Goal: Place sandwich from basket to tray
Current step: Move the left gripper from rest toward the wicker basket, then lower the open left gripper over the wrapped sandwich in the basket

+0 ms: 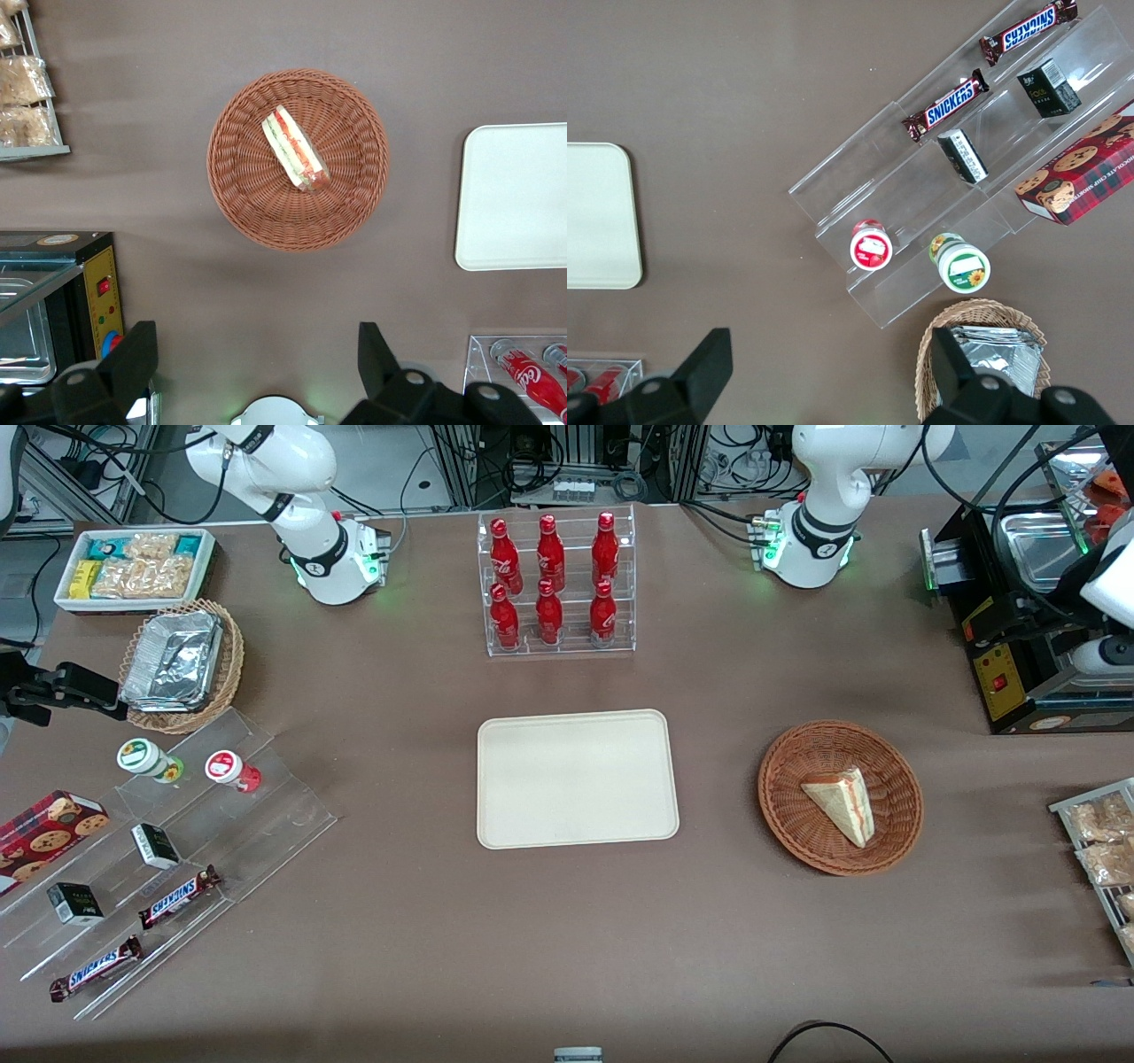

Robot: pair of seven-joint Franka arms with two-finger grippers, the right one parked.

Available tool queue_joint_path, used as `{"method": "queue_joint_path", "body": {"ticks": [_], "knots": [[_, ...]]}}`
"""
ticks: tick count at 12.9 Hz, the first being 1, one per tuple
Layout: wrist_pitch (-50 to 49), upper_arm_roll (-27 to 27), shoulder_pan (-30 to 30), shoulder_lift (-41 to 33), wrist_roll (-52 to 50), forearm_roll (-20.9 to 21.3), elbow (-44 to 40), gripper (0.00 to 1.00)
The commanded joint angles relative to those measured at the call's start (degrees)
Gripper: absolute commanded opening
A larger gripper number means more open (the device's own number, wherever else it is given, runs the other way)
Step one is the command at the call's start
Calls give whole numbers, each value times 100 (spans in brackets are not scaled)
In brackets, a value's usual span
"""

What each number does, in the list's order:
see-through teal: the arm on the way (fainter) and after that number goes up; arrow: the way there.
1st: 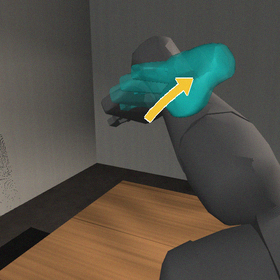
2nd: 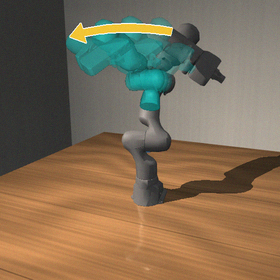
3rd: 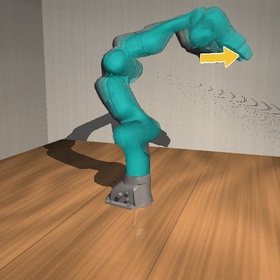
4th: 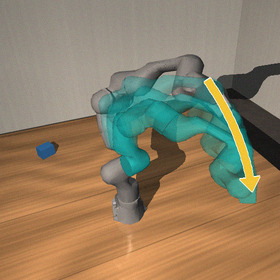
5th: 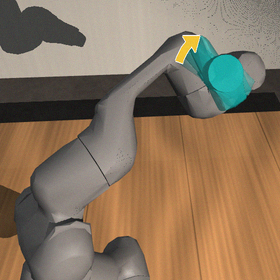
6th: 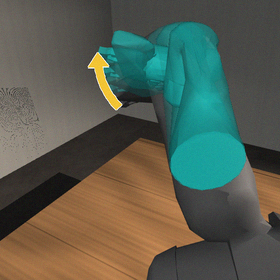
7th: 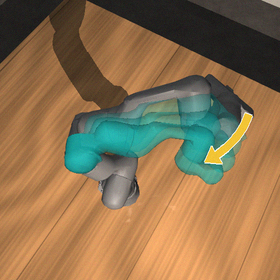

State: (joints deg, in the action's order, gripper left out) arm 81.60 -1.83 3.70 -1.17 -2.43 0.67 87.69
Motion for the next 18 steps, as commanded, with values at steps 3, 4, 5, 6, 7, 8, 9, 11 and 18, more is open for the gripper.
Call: {"method": "queue_joint_path", "body": {"ticks": [3,4,5,6,7,8,9,11,18], "knots": [[670,60,-45,293,-29,65,343,100],[1021,60,-37,302,-55,65,597,100],[1364,60,-45,302,-195,65,843,100],[1715,60,-45,293,-353,65,1159,100],[2050,60,-45,285,-737,65,1467,100],[2262,60,-45,319,-1115,65,1627,100],[2516,60,-37,433,-1371,74,1776,100],[3087,60,95,530,-2091,74,2171,100],[4661,60,218,995,-2885,83,3157,100]]}}
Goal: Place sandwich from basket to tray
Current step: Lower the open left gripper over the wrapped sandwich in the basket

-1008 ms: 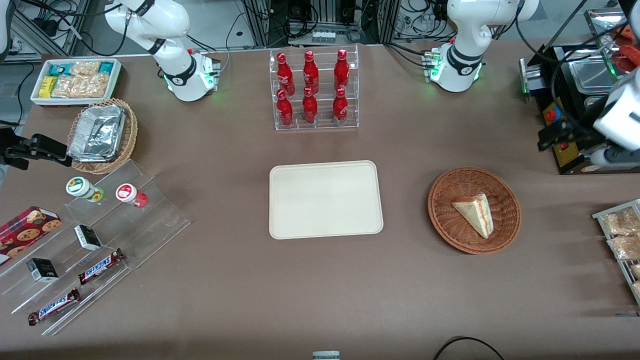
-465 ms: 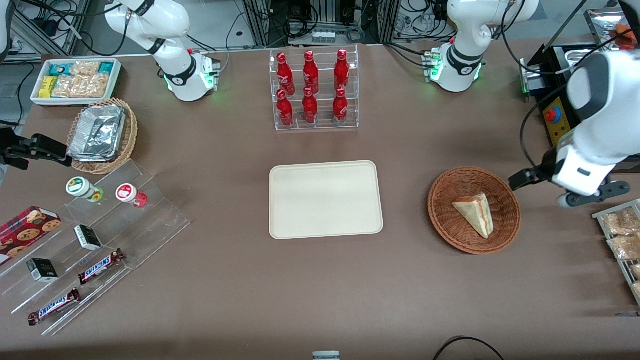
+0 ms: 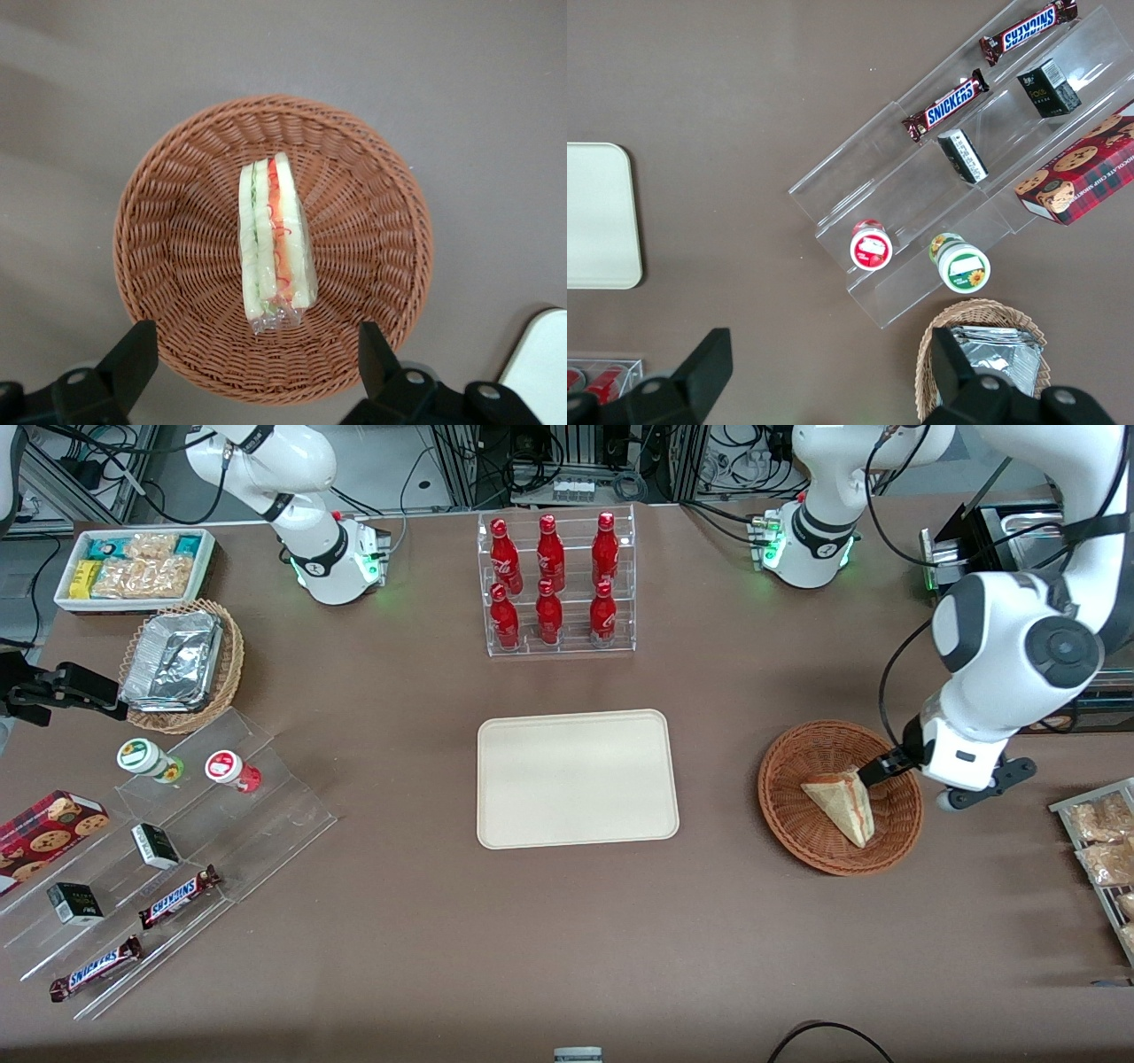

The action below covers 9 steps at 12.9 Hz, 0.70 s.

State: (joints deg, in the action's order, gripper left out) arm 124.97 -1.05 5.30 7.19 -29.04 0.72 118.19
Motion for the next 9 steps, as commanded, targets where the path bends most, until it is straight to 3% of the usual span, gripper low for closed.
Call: {"method": "queue_joint_path", "body": {"ticks": [1,9], "knots": [[526,-18,94,194,-251,78,273,100],[1196,-18,94,651,-269,78,600,100]]}}
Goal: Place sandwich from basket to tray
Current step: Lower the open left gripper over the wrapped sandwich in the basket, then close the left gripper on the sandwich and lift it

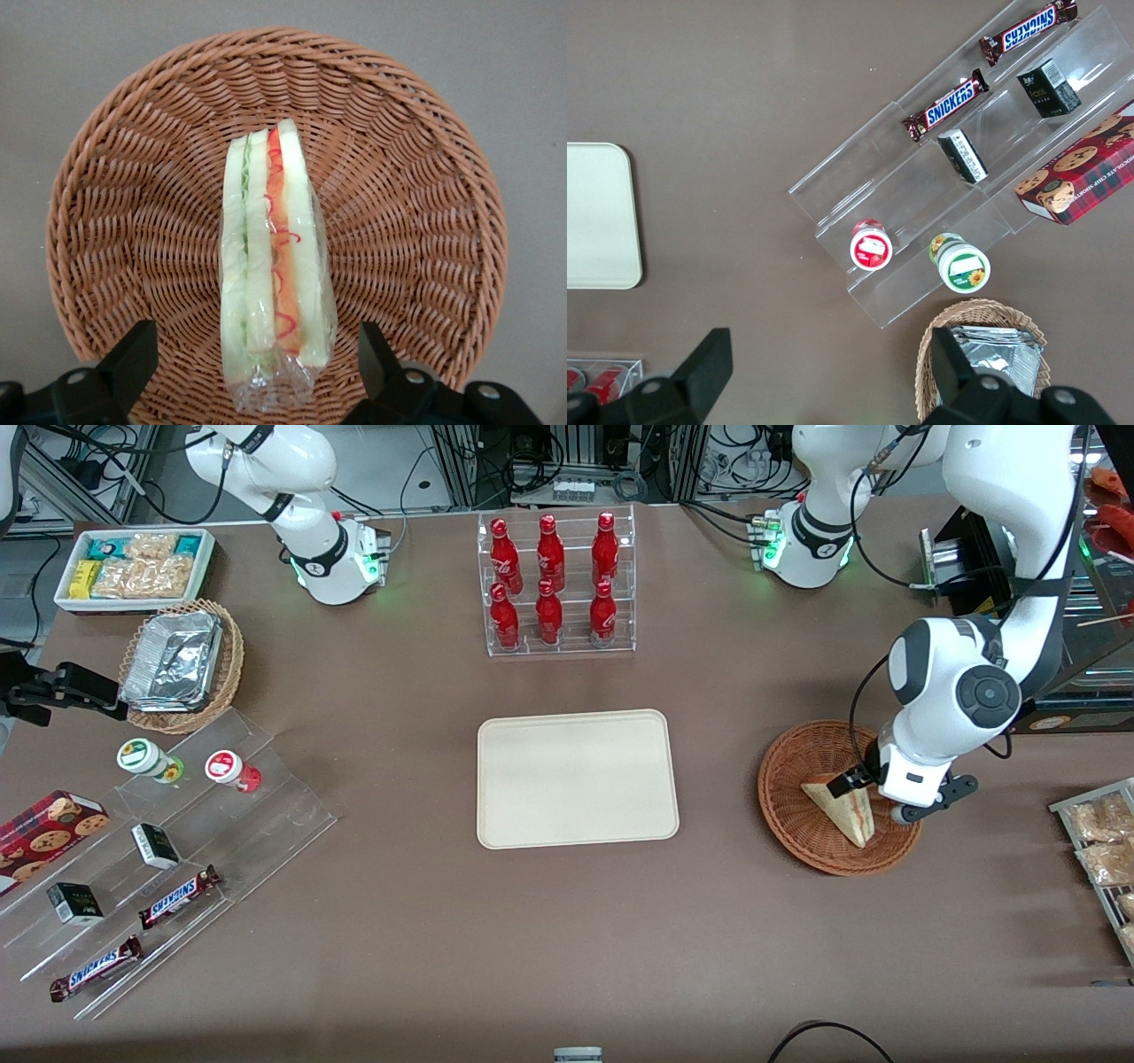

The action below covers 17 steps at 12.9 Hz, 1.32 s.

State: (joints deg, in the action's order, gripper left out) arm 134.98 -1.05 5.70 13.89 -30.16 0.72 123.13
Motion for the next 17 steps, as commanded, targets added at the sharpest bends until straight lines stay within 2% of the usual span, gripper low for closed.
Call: {"method": "queue_joint_path", "body": {"ticks": [1,7,8,9,10,11,13,15,17], "knots": [[205,-27,54,43,-200,78,97,100],[512,-18,72,325,-332,78,97,99],[512,-18,72,360,-384,78,97,90],[512,-18,106,369,-394,78,88,76],[512,-27,168,360,-394,78,79,50],[504,-27,177,351,-394,78,53,28],[451,-27,177,281,-367,78,44,2],[285,-27,177,220,-350,78,-52,0],[-415,-27,177,132,-350,87,-428,0]]}}
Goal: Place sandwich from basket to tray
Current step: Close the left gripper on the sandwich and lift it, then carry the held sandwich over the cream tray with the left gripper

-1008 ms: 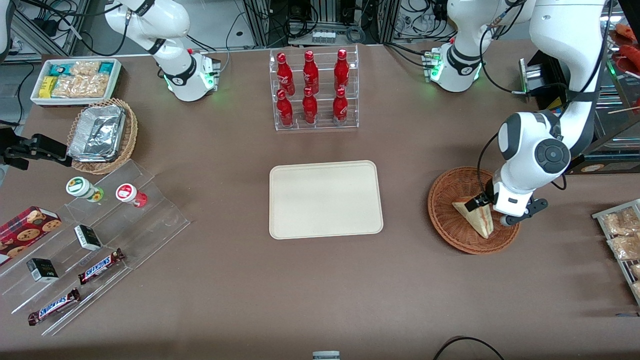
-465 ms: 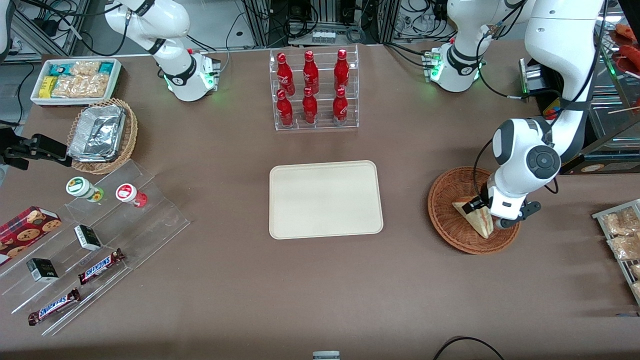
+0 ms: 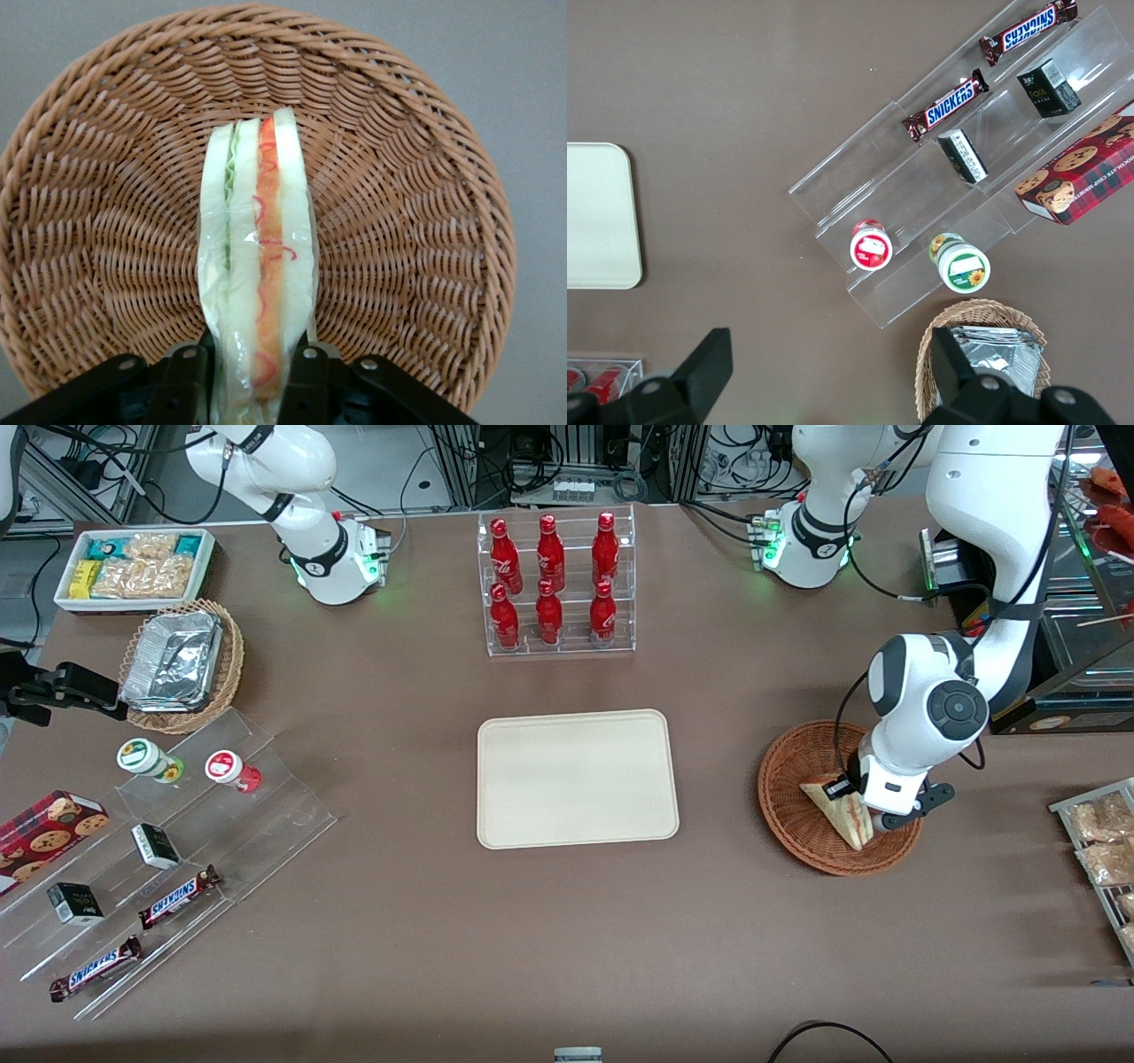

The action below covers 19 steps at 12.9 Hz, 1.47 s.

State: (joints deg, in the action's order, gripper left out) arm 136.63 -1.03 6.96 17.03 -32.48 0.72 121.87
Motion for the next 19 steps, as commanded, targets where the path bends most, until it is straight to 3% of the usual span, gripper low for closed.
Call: {"method": "queue_joint_path", "body": {"ticks": [1,3,9,13,19], "knots": [[-994,-29,59,-261,-135,191,-522,0],[-1812,24,68,-349,-136,384,-1005,0],[-3352,849,59,-288,-136,368,-2561,0],[-3468,1630,59,-139,-171,333,-2993,0],[-3416,2756,103,783,-197,376,-3696,0]]}}
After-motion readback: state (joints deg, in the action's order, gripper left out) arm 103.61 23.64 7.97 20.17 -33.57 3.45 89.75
